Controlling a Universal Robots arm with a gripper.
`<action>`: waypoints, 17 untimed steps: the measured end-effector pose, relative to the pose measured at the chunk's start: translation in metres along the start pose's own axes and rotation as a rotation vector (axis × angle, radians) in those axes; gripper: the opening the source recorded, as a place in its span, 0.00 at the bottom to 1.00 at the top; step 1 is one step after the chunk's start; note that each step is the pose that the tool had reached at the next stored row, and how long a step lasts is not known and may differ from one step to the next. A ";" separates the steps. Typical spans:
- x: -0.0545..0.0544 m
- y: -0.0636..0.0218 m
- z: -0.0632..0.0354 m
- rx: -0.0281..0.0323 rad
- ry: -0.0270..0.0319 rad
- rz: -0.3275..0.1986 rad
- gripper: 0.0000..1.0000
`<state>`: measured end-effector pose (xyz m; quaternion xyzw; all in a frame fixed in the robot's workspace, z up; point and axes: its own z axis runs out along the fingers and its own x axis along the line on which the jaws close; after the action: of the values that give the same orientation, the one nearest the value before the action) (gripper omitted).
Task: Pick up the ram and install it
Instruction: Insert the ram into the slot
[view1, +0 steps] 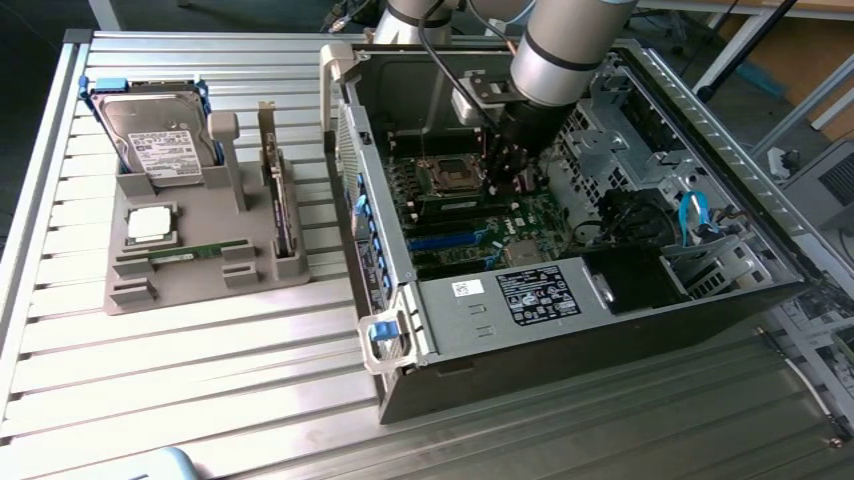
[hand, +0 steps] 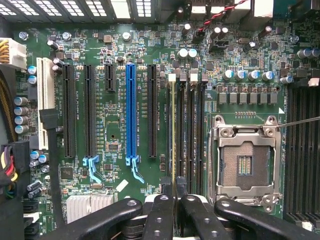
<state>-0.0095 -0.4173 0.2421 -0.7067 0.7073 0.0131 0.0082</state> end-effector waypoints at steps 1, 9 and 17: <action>0.000 0.0000 0.0002 -0.0001 0.0002 0.001 0.12; 0.000 -0.0001 0.0015 0.0000 0.0001 0.001 0.12; -0.001 0.0000 0.0018 0.0001 0.0000 0.003 0.12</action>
<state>-0.0095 -0.4165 0.2403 -0.7056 0.7085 0.0131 0.0081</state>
